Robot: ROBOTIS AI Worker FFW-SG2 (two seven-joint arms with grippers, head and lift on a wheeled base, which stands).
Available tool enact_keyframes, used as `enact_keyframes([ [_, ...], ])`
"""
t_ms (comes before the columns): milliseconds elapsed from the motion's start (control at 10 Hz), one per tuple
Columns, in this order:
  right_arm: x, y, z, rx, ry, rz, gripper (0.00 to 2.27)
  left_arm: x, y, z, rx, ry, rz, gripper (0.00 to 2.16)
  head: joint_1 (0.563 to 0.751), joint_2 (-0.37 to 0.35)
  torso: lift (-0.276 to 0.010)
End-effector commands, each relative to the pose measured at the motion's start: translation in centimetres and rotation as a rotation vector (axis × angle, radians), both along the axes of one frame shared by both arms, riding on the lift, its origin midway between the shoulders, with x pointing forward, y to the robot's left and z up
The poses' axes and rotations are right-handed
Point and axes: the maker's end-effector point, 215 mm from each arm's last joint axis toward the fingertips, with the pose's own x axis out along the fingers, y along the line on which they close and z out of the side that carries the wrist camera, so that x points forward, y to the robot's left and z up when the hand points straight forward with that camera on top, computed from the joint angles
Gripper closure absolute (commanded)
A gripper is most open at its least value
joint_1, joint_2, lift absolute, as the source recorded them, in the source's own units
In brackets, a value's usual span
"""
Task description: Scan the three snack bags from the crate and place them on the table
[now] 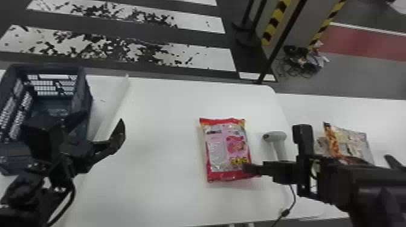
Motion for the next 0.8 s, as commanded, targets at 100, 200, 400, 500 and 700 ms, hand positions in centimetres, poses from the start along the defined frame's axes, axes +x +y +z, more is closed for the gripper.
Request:
enact_keyframes([
  [100, 0.6, 0.6, -1.5, -0.014, 0.001, 0.029, 0.14, 0.0, -0.1, -0.2, -0.002, 0.003, -0.001, 0.04, 0.695, -0.204, -0.062],
  [200, 0.9, 0.7, -2.3, -0.026, 0.011, 0.039, 0.15, -0.1, -0.2, -0.2, -0.002, 0.004, -0.002, 0.04, 0.695, -0.199, -0.062],
  [400, 0.8, 1.3, -3.5, -0.026, 0.040, 0.082, 1.30, -0.2, -0.2, -0.4, -0.001, 0.007, -0.003, 0.04, 0.695, -0.192, -0.062],
  [500, 0.3, 1.1, -4.0, -0.046, 0.058, 0.085, 2.26, -0.2, -0.2, -0.3, -0.001, 0.004, -0.003, 0.04, 0.695, -0.189, -0.062],
  [700, 0.2, 1.1, -3.3, -0.039, 0.046, 0.099, 2.26, -0.2, -0.2, -0.3, -0.003, 0.004, -0.002, 0.04, 0.695, -0.192, -0.062],
])
